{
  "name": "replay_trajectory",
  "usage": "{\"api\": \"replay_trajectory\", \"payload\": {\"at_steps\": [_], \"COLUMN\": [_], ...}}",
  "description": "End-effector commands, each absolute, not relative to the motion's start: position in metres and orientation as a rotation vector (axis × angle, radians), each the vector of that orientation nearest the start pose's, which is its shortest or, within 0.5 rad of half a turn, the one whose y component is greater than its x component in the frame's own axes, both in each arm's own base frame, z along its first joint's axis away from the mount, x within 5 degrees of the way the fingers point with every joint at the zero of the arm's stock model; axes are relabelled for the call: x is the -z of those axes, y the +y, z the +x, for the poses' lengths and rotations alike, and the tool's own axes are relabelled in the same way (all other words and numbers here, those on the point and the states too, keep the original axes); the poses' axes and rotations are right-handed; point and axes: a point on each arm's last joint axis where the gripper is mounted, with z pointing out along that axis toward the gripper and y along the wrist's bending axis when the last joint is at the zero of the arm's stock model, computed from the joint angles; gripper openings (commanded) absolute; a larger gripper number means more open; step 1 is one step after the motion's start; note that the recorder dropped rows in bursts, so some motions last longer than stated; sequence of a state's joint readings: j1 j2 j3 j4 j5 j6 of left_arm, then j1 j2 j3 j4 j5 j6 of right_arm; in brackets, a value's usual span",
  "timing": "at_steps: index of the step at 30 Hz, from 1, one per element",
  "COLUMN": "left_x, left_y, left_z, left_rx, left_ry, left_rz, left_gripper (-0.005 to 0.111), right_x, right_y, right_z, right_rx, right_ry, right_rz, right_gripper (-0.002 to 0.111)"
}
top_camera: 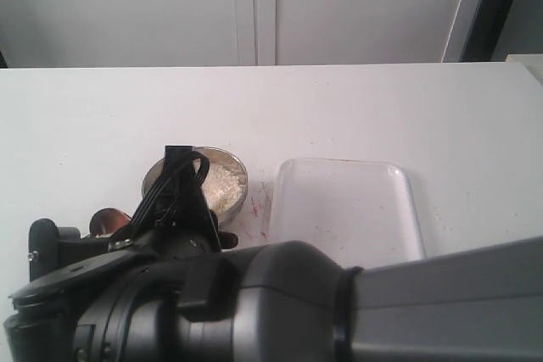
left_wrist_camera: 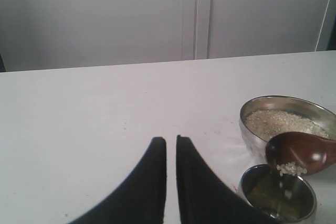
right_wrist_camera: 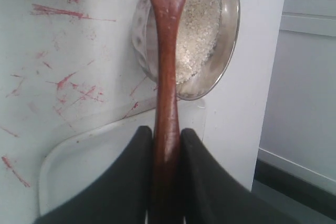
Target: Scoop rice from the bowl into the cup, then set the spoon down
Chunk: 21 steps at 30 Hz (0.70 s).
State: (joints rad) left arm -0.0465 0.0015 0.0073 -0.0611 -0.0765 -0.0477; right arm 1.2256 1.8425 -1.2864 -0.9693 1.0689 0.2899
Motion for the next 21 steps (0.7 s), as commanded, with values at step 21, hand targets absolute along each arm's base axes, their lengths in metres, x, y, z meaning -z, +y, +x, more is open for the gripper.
{"api": "replay_trajectory", "payload": {"at_steps": [21], "left_x": [-0.221], "left_y": [-0.002], "left_z": [0.055], "left_rx": [0.135], "left_ry": [1.403], "left_rz": [-0.049], "left_gripper": [0.014], "right_x": [-0.236], "right_y": [0.326], "right_z": [0.176], "right_rx": [0.948], "right_ry": [1.681], "right_rz": [-1.645], "right_gripper": [0.0]}}
